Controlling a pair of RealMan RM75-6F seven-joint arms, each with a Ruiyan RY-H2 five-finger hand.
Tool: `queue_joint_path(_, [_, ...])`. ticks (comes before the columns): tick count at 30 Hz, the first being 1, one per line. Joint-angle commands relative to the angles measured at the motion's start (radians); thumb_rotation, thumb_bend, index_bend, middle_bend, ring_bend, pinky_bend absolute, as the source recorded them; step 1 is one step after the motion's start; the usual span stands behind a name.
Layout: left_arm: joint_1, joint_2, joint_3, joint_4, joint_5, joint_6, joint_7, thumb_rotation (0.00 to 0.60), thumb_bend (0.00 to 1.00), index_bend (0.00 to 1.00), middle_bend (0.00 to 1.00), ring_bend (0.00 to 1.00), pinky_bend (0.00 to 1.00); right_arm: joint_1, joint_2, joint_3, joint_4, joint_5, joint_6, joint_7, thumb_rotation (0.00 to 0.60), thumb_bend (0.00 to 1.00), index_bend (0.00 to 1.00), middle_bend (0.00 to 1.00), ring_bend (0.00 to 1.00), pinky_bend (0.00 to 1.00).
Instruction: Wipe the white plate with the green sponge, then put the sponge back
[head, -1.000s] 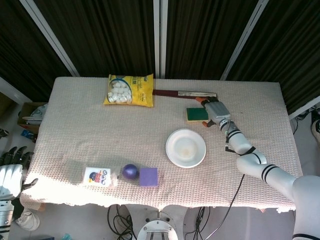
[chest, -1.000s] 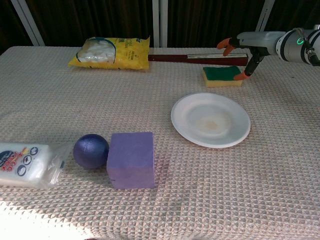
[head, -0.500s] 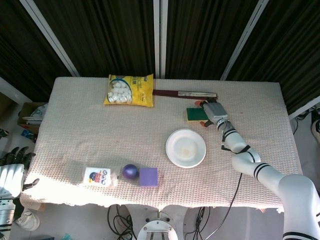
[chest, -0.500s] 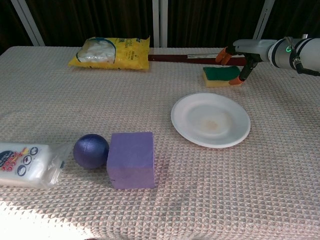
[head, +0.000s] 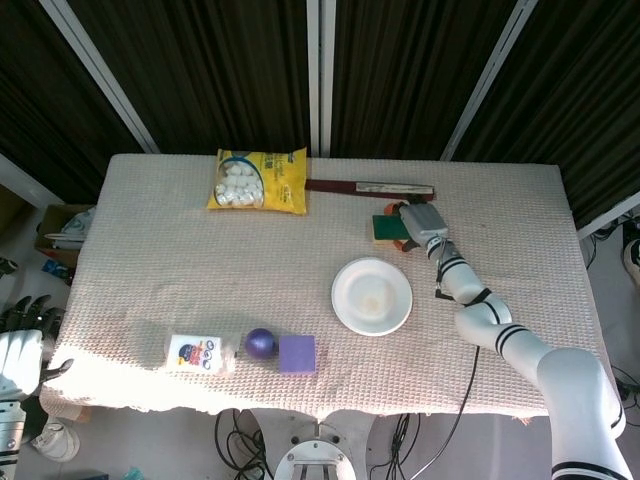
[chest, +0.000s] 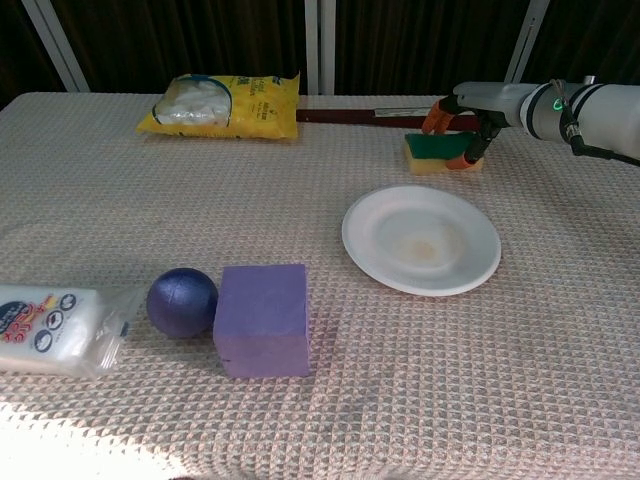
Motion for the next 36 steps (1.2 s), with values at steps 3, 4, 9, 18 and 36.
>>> queue_joint_path(3, [0.002,0.002,0.001,0.000,0.002,0.002,-0.002,0.600,0.03,0.29,0.12,0.08,0.16,-0.010,0.002,-0.021,0.011,-0.048,0.058,0.020,0.600,0.26,0.37,0.29,0.06,0.06])
queue_joint_path(4, [0.003,0.002,0.002,0.000,0.003,0.002,-0.002,0.600,0.03,0.29,0.12,0.08,0.16,-0.013,0.007,-0.027,0.009,-0.059,0.068,0.020,0.600,0.27,0.40,0.30,0.07,0.07])
queue_joint_path(9, [0.002,0.005,-0.001,-0.004,0.002,0.002,-0.001,0.600,0.03,0.29,0.12,0.08,0.16,-0.041,0.076,-0.066,-0.053,-0.129,0.159,0.022,0.600,0.32,0.46,0.32,0.10,0.08])
queue_joint_path(18, [-0.012,0.009,-0.002,-0.023,0.008,-0.018,0.014,0.600,0.03,0.30,0.12,0.08,0.16,-0.147,0.278,-0.159,-0.349,-0.314,0.465,0.012,0.600,0.39,0.61,0.36,0.15,0.11])
queue_joint_path(36, [-0.046,0.019,0.004,-0.048,0.053,-0.044,0.031,0.600,0.03,0.31,0.12,0.08,0.16,-0.257,0.242,-0.324,-0.363,-0.551,0.689,-0.173,0.600,0.52,0.75,0.44,0.20,0.12])
